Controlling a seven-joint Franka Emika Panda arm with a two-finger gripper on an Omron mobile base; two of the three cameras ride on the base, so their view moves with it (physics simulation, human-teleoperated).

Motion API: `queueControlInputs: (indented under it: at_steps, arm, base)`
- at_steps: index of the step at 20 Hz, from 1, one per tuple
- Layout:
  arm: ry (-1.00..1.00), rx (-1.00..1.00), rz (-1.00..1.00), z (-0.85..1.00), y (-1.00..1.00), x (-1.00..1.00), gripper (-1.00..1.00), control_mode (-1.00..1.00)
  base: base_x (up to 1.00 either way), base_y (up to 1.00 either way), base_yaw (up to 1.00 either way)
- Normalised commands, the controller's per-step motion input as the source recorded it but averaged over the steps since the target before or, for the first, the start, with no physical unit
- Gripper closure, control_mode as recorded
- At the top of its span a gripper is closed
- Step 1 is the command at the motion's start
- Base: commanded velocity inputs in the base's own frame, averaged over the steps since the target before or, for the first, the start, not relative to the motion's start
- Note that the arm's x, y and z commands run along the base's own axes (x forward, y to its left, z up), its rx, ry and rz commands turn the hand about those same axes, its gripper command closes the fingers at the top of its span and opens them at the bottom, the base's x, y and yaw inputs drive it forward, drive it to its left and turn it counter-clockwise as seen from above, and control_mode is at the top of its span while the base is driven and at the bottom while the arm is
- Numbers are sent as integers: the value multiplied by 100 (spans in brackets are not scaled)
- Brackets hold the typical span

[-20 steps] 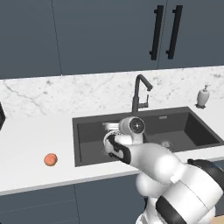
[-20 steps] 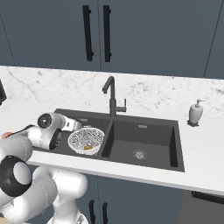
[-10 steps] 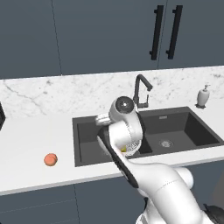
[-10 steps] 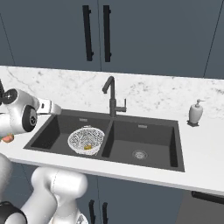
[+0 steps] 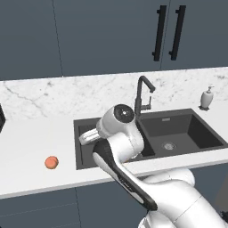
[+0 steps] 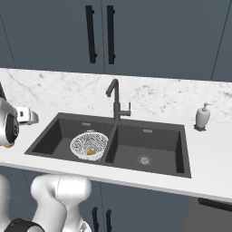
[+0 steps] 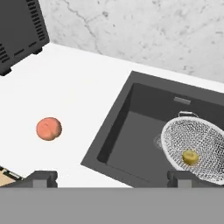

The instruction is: Put the colander in the sink, put the peach, kiwi in the colander, and turn on the sink faucet and pour water over the colander.

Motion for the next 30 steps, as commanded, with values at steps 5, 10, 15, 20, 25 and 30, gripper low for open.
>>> queueControlInputs:
  at_steps: [5,10,15,20,25,30]
  arm:
    - [11,6,26,-12,67,-47,-100,-100]
    - [21,-1,19,0,66,-14,-100,-100]
    - [20,-8,6,0,45,0,-100,-100]
    - [10,-10,-1,-20,24,1,-100,-100]
    - [5,-5,-3,-43,16,19,-100,-100]
    - [5,0,-4,-37,2,34,-100,-100]
  base:
    - [0,0,0]
    - [0,0,0]
    - [0,0,0]
    - [0,0,0]
    - [0,0,0]
    - [0,0,0]
